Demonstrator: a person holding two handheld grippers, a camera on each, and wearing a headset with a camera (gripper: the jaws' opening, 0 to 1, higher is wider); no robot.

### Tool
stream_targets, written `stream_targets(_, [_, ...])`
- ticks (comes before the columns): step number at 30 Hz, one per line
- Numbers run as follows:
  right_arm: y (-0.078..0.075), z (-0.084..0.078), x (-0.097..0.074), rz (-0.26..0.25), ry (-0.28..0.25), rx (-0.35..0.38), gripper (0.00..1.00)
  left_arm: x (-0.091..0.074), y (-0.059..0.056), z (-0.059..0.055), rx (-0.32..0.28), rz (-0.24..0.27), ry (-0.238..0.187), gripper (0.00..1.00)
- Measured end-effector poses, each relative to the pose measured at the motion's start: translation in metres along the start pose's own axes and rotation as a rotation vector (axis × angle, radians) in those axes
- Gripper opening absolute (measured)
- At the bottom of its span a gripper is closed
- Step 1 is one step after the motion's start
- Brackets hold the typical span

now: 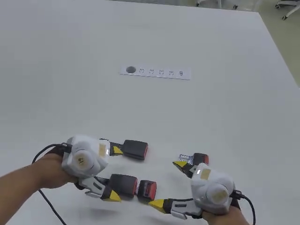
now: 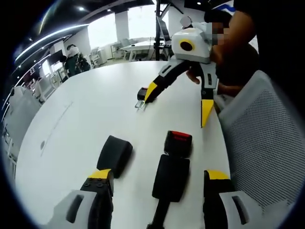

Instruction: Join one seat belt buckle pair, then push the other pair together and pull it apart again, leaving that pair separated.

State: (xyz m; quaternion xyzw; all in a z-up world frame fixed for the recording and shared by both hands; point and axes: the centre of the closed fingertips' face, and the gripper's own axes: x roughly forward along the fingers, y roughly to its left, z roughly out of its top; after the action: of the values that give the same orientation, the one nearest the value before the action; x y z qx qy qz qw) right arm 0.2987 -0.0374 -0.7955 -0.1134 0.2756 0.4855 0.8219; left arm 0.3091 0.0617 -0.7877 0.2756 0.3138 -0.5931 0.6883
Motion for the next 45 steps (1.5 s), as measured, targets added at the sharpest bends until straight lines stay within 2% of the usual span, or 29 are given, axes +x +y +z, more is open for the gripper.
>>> stream_targets(2, [-0.008, -0.001, -0.006, -0.014, 0.005, -0.011, 0.8, -0.004, 0.006, 0.003, -0.01, 0.017, -0.009, 0.81])
stream_targets(7, [-0.03, -0.004, -0.026, -0.035, 0.025, -0.013, 0.79, -0.013, 0.021, 0.01, 0.01, 0.046, -0.021, 0.82])
stream_targets(12, [-0.051, -0.003, -0.044, -0.055, 0.029, -0.009, 0.78, -0.02, 0.042, 0.022, 0.005, 0.083, -0.053, 0.82])
stream_targets(16, [-0.066, -0.006, -0.054, -0.064, 0.044, -0.016, 0.78, -0.021, 0.056, 0.025, 0.01, 0.09, -0.052, 0.82])
stream_targets(17, [-0.071, -0.007, -0.056, -0.067, 0.048, -0.015, 0.77, -0.02, 0.061, 0.026, 0.006, 0.096, -0.057, 0.82])
stream_targets(21, [-0.087, -0.012, -0.062, -0.075, 0.061, 0.003, 0.77, -0.019, 0.072, 0.029, -0.007, 0.103, -0.075, 0.8])
stream_targets(27, [-0.102, -0.027, -0.061, -0.056, 0.116, -0.012, 0.76, -0.013, 0.076, 0.03, -0.011, 0.092, -0.063, 0.77])
stream_targets(35, [-0.11, -0.039, -0.054, -0.011, 0.151, 0.001, 0.74, 0.004, 0.087, 0.021, -0.02, 0.065, -0.035, 0.76])
stream_targets(42, [-0.115, -0.05, -0.042, 0.026, 0.186, -0.006, 0.73, 0.022, 0.089, 0.008, -0.012, 0.029, 0.004, 0.74])
stream_targets(45, [-0.118, -0.053, -0.036, 0.038, 0.195, -0.009, 0.7, 0.033, 0.086, -0.002, 0.007, 0.006, 0.042, 0.72])
